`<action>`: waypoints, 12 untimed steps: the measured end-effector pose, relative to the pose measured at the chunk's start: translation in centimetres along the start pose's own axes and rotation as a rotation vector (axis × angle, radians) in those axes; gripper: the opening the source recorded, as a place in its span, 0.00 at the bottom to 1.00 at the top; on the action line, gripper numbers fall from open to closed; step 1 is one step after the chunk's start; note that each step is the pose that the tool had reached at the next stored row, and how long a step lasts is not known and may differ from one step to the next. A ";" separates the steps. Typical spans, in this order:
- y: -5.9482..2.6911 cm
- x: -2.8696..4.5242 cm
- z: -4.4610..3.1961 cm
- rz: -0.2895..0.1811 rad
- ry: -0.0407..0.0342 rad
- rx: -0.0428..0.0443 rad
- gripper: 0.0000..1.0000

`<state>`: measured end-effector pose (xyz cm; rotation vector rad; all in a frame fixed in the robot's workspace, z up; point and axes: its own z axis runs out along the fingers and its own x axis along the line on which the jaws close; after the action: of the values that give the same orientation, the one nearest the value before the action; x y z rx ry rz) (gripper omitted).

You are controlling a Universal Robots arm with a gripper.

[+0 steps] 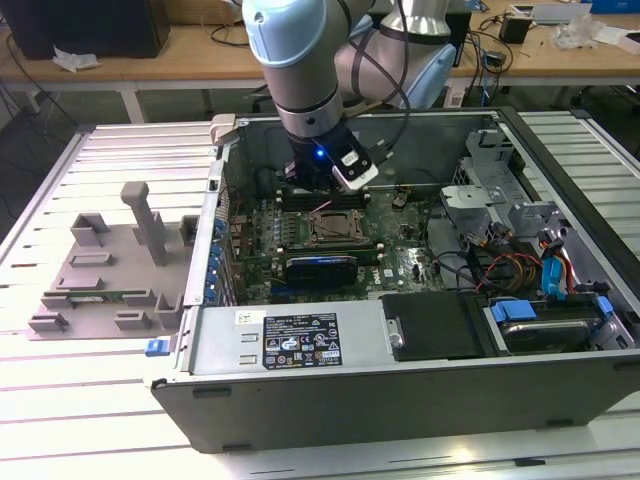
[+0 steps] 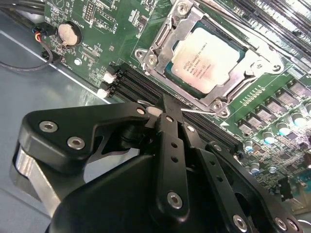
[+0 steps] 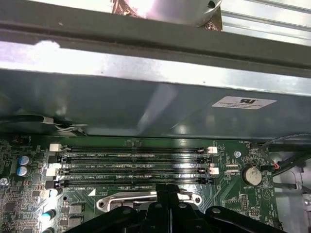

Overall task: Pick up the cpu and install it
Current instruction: 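Install the first cpu locking lever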

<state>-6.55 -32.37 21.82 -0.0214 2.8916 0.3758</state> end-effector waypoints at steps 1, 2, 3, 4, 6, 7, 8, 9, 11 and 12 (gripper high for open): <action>0.02 0.05 0.03 0.003 -0.0025 0.0008 0.11; 0.05 0.13 0.06 0.010 -0.0050 0.0024 0.11; 0.07 0.21 0.07 0.018 -0.0072 0.0044 0.11; 0.09 0.27 0.08 0.023 -0.0086 0.0055 0.11; 0.18 0.52 0.14 0.036 -0.0122 0.0086 0.11; 0.23 0.57 0.18 0.039 -0.0130 0.0095 0.11; 0.28 0.62 0.24 0.043 -0.0140 0.0103 0.11; 0.35 0.66 0.31 0.046 -0.0148 0.0111 0.11; 0.50 0.72 0.45 0.053 -0.0166 0.0126 0.11; 0.55 0.73 0.50 0.055 -0.0173 0.0133 0.11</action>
<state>-7.18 -31.71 21.32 0.0637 2.8823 0.3647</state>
